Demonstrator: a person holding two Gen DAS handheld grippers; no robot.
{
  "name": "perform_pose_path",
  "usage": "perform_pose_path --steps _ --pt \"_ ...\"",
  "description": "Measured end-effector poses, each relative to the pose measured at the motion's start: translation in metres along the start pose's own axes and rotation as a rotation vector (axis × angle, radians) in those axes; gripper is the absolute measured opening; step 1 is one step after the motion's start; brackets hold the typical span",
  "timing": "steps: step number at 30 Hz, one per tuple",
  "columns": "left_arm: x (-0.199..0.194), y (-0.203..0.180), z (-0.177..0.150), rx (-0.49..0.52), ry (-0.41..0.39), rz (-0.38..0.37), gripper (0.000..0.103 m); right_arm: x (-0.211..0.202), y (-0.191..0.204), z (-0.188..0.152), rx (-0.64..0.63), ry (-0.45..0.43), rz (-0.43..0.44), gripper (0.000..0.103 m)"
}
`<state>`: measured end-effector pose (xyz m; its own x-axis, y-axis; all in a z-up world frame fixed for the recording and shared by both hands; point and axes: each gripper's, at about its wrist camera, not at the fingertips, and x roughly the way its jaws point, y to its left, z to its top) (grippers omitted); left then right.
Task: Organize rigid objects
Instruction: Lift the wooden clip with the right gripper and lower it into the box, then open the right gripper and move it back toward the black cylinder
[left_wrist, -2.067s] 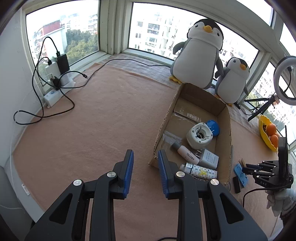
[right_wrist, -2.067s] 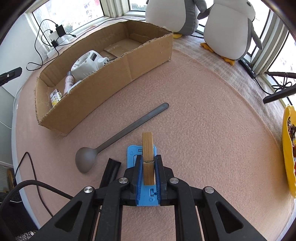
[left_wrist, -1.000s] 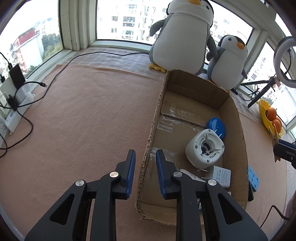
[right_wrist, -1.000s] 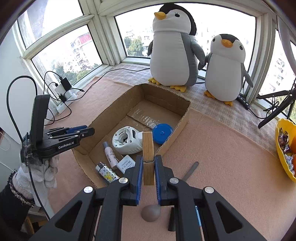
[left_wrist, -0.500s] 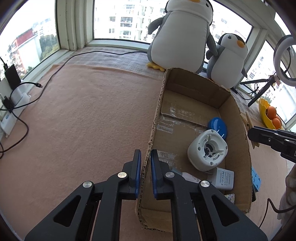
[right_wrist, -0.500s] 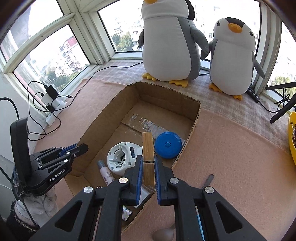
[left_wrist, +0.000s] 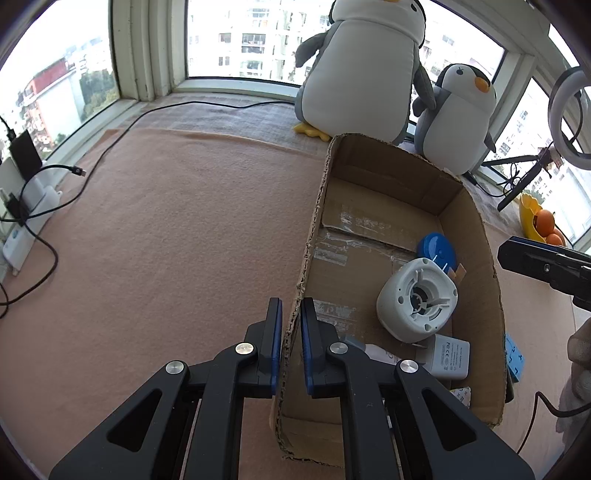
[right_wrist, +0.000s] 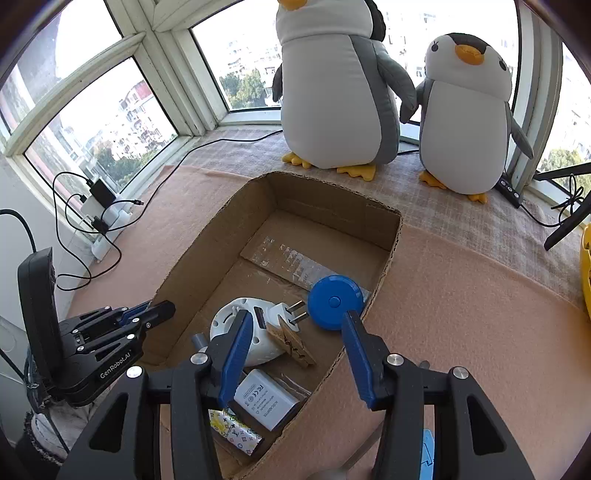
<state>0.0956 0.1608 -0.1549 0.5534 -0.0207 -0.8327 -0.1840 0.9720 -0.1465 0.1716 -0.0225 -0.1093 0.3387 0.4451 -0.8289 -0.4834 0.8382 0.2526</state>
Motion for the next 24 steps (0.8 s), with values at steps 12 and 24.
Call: perform_pose_path --steps 12,24 --pt "-0.001 0.0 0.0 -0.004 0.013 0.013 0.009 -0.048 -0.03 -0.015 0.074 -0.059 -0.01 0.046" --pt "-0.036 -0.001 -0.001 -0.005 -0.036 0.018 0.034 -0.113 -0.047 -0.051 0.096 -0.119 -0.069 0.051"
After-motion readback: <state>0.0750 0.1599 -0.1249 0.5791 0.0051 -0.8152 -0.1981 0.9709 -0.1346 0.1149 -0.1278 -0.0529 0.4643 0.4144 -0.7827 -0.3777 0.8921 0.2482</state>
